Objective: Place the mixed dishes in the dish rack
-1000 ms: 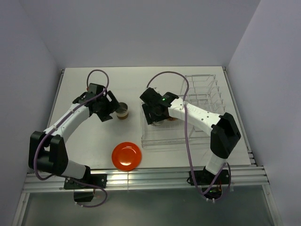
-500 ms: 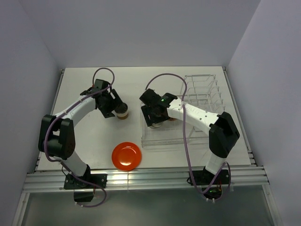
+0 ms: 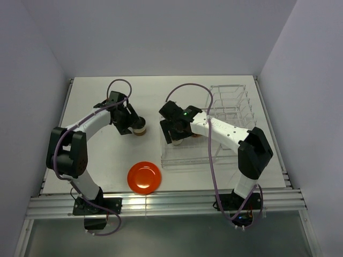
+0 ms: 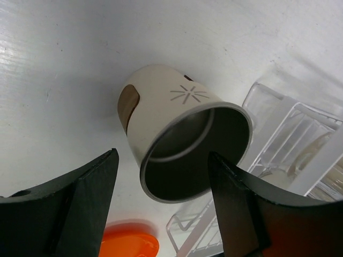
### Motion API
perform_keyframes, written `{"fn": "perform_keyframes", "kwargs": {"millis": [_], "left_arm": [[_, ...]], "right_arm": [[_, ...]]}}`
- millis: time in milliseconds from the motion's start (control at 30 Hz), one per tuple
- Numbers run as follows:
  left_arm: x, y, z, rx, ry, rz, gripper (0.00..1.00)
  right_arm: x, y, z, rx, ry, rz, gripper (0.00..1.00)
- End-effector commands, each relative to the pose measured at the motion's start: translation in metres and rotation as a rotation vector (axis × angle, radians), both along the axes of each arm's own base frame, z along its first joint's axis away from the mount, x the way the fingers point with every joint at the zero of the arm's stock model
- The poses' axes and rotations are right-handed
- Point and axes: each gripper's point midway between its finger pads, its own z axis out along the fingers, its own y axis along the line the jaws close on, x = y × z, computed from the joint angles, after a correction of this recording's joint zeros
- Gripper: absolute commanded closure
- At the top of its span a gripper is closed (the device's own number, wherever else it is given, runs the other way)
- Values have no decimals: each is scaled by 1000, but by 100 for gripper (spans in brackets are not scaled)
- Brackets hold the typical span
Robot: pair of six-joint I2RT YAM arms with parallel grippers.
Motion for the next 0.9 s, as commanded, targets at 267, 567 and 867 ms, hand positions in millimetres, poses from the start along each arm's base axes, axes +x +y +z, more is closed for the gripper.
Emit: {"fn": "perform_keyframes", "kwargs": {"millis": [267,567,867], "left_arm": [[9,4,-20,30,0,4,73],[5,5,-10,23,-23,2,100],[-46,21,98,-52,-272,51,100]], "right_arm": [[8,2,54,89,-122,-8,17],[-17,-13,111,209,-244,-22,17],[-42,-15,160,440,-315,7,16]]}}
